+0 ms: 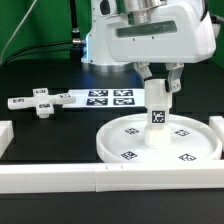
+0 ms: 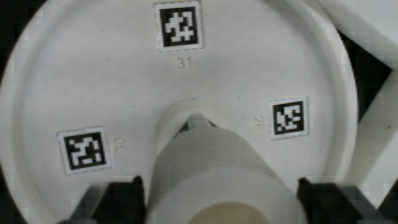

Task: Assemble round table

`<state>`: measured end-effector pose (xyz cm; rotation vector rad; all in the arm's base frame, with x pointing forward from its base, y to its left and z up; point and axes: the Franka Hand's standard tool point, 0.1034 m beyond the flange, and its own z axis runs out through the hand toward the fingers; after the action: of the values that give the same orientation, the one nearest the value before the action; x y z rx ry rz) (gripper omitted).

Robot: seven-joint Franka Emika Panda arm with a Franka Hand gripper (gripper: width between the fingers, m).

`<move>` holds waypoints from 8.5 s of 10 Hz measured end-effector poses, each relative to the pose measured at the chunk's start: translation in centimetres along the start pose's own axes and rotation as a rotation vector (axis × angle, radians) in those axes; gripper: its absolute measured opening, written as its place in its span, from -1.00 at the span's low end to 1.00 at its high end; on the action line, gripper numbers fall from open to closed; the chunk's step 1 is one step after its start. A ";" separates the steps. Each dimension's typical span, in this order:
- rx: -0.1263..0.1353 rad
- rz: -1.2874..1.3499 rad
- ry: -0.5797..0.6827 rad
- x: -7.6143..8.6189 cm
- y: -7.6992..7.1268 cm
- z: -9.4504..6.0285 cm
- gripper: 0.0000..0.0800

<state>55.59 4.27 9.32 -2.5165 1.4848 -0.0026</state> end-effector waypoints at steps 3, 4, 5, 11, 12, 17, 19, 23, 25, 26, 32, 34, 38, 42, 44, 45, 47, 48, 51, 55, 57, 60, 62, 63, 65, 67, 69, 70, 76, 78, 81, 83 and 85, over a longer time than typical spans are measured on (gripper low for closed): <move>-0.002 -0.046 -0.002 -0.3 0.0 0.0 0.24; -0.009 -0.103 -0.003 -0.3 -0.2 -0.1 0.24; -0.006 -0.150 0.002 -0.4 -0.4 -0.1 0.56; -0.039 -0.749 0.010 -0.6 -0.3 0.0 0.62; -0.060 -0.871 0.018 -0.7 -0.4 0.0 0.62; -0.078 -1.230 0.012 -0.7 -0.4 0.0 0.62; -0.080 -1.369 0.007 -0.7 -0.4 0.0 0.62; -0.179 -1.853 0.005 -1.1 -1.4 0.3 0.62; -0.200 -2.004 -0.015 -1.2 -1.2 0.7 0.62; -0.203 -2.099 -0.027 -0.9 -1.0 0.7 0.62; -0.208 -2.308 -0.053 -0.6 -0.7 0.7 0.31; -0.208 -2.308 -0.053 -0.6 -0.8 0.7 0.02; -0.207 -2.270 -0.064 -0.5 -0.6 0.7 0.02; -0.146 -1.897 -0.130 0.2 0.3 0.4 0.02; -0.146 -1.798 -0.123 0.1 0.4 0.5 0.02; -0.146 -1.719 -0.117 0.0 0.3 0.6 0.02; -0.150 -1.567 -0.104 0.0 0.3 0.6 0.02; -0.137 -1.472 -0.083 0.0 0.4 0.6 0.02; -0.117 -1.104 -0.061 0.4 0.9 0.5 0.02; -0.100 -0.723 -0.008 0.7 1.3 0.4 0.02; -0.092 -0.521 -0.003 0.5 1.2 0.4 0.02; -0.084 -0.389 -0.004 0.5 1.2 0.5 0.02; -0.056 -0.181 -0.009 0.6 1.2 0.5 0.02; -0.040 -0.078 -0.020 0.6 1.2 0.5 0.02; -0.025 0.149 -0.039 0.4 1.2 0.7 0.02; -0.021 0.289 -0.046 0.0 1.0 0.7 0.02; -0.018 0.297 -0.050 -0.1 1.0 0.8 0.30; -0.018 0.251 -0.051 -0.1 1.0 0.8 0.52; -0.004 -0.196 -0.048 0.2 0.8 0.9 0.62; -0.033 -0.469 -0.042 0.2 0.5 0.7 0.62; -0.045 -0.716 -0.038 0.0 0.3 0.7 0.62; -0.043 -0.860 -0.041 0.1 0.4 0.7 0.62; -0.074 -1.041 -0.037 -0.2 0.1 0.7 0.62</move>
Offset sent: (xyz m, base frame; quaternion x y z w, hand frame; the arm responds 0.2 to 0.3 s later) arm 0.0067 -0.0155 0.0070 -0.0571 0.0378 -0.1690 0.9832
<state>55.46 4.55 8.68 -2.9936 0.0302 -0.0668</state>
